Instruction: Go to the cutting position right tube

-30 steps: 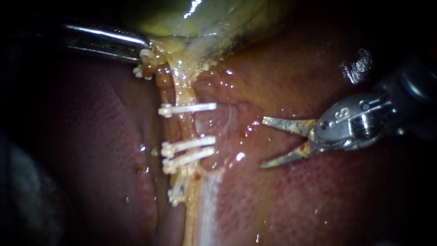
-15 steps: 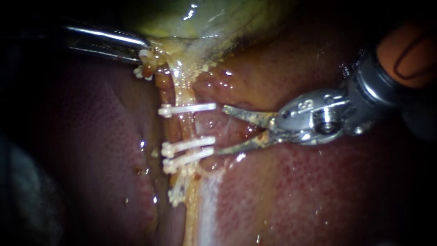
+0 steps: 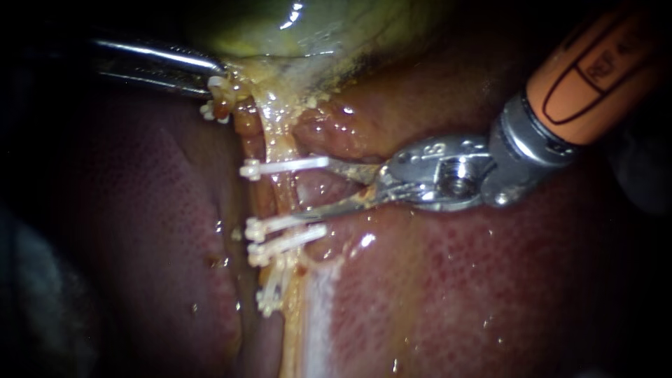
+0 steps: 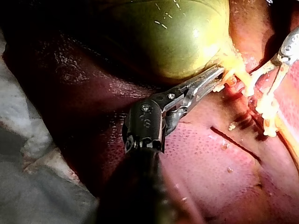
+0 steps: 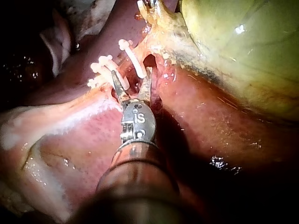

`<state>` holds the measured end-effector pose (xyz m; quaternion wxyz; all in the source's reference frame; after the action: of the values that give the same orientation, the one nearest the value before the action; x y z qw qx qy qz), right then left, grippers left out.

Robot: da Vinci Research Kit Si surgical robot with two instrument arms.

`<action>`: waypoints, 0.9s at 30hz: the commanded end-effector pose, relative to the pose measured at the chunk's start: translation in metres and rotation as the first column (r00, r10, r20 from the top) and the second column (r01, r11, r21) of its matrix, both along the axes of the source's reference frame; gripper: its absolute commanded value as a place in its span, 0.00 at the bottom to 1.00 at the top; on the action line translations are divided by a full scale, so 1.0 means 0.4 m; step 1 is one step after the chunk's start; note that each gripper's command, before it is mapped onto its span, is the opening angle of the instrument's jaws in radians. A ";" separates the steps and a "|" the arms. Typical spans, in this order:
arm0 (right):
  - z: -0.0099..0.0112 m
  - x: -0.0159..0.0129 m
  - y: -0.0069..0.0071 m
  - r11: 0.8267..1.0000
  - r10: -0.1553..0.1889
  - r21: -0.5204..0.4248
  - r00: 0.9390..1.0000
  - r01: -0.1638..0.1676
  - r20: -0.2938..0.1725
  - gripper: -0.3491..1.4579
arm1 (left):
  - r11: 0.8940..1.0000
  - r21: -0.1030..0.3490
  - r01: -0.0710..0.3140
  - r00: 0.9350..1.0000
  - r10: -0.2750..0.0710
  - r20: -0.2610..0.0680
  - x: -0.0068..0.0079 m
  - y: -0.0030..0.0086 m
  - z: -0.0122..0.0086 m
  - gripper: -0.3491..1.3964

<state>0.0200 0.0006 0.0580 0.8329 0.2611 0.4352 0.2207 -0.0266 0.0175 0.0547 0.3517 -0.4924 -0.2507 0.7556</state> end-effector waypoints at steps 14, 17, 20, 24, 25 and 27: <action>0.0001 0.0078 -0.0023 0.995 -0.014 0.092 0.990 0.028 -0.142 0.90 | 1.000 0.000 0.001 1.000 -0.001 -0.001 0.0003 -0.0001 -0.0001 0.00; 0.0011 0.0099 -0.0029 0.994 -0.014 0.106 0.989 0.030 -0.149 0.89 | 1.000 0.000 0.001 1.000 -0.001 -0.001 0.0003 -0.0001 -0.0001 0.00; 0.0022 0.0122 -0.0034 0.993 -0.003 0.115 0.987 0.022 -0.161 0.89 | 1.000 0.000 0.001 1.000 -0.001 -0.001 0.0003 -0.0001 -0.0001 0.00; 0.0030 0.0155 -0.0029 0.992 0.008 0.126 0.985 0.013 -0.170 0.89 | 1.000 0.000 0.001 1.000 -0.001 -0.001 0.0003 -0.0001 -0.0001 0.00; 0.0033 0.0162 -0.0028 0.992 0.010 0.126 0.985 0.012 -0.172 0.89 | 1.000 0.000 0.001 1.000 -0.001 -0.001 0.0003 -0.0001 -0.0001 0.00; 0.0039 0.0179 -0.0026 0.991 0.017 0.137 0.984 0.008 -0.176 0.89 | 1.000 0.000 0.001 1.000 -0.001 -0.001 0.0003 -0.0001 -0.0001 0.00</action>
<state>0.0274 -0.0004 0.0598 0.7693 0.3356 0.4935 0.2280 -0.0265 0.0175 0.0547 0.3521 -0.4923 -0.2503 0.7557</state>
